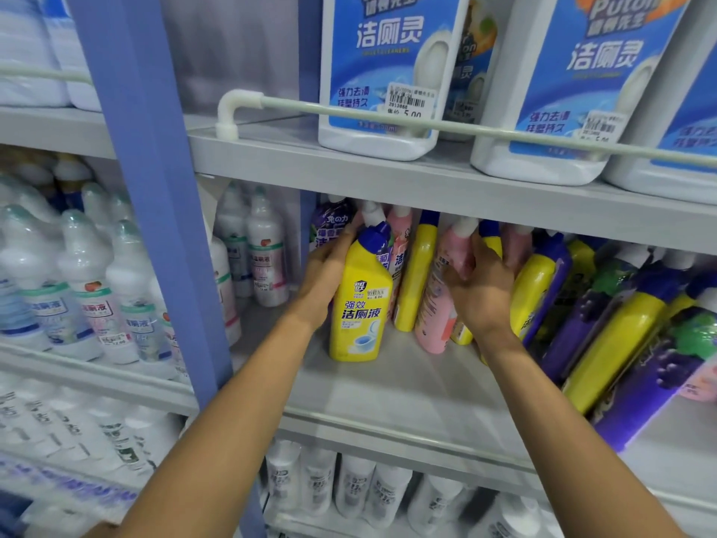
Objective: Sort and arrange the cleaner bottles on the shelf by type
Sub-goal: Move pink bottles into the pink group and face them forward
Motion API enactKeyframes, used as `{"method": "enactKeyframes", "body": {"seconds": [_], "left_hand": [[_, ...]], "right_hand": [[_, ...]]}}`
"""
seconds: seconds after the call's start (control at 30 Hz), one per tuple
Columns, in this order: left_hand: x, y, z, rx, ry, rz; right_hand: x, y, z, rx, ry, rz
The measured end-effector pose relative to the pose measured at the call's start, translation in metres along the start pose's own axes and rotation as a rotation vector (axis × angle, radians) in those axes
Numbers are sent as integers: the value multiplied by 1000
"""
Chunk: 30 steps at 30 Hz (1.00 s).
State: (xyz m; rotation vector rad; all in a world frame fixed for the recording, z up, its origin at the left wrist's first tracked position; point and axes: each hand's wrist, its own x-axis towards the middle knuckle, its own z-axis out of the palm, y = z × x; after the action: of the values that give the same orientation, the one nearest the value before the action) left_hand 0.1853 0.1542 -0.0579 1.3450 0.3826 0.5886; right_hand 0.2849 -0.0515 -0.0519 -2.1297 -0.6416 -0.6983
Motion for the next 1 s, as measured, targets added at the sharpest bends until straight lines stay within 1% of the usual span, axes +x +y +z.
{"method": "enactKeyframes", "body": {"seconds": [0.07, 0.2, 0.3, 0.4, 0.53, 0.63, 0.73, 0.8, 0.87, 0.9, 0.93, 1.0], "left_hand": [[-4, -5, 7, -53, 48, 10], [0, -16, 15, -87, 96, 30], [2, -24, 21, -64, 128, 39], [-7, -24, 35, -52, 141, 49], [-16, -23, 60, -40, 146, 76], [-19, -27, 71, -11, 164, 101], [-24, -32, 70, 46, 201, 205], [-23, -31, 61, 59, 294, 300], [-8, -33, 48, 156, 451, 363], [2, -31, 42, 243, 491, 365], [13, -29, 36, 321, 490, 350], [27, -20, 33, 467, 395, 260]], "right_hand": [[0, -1, -4, -13, -8, -21], [-8, -1, -17, -18, -21, -26], [-17, -1, -32, -50, -4, -38], [-27, 2, -48, -90, 18, -2], [-33, 11, -62, -121, -19, 59], [-37, 14, -64, -128, -5, 39], [-39, 14, -60, -111, 14, 35], [-40, 13, -58, -101, 27, 33], [-41, 13, -58, -87, 35, 32], [-42, 13, -58, -76, 39, 36], [-42, 12, -59, -65, 43, 46], [-43, 10, -60, -28, 53, 74]]}}
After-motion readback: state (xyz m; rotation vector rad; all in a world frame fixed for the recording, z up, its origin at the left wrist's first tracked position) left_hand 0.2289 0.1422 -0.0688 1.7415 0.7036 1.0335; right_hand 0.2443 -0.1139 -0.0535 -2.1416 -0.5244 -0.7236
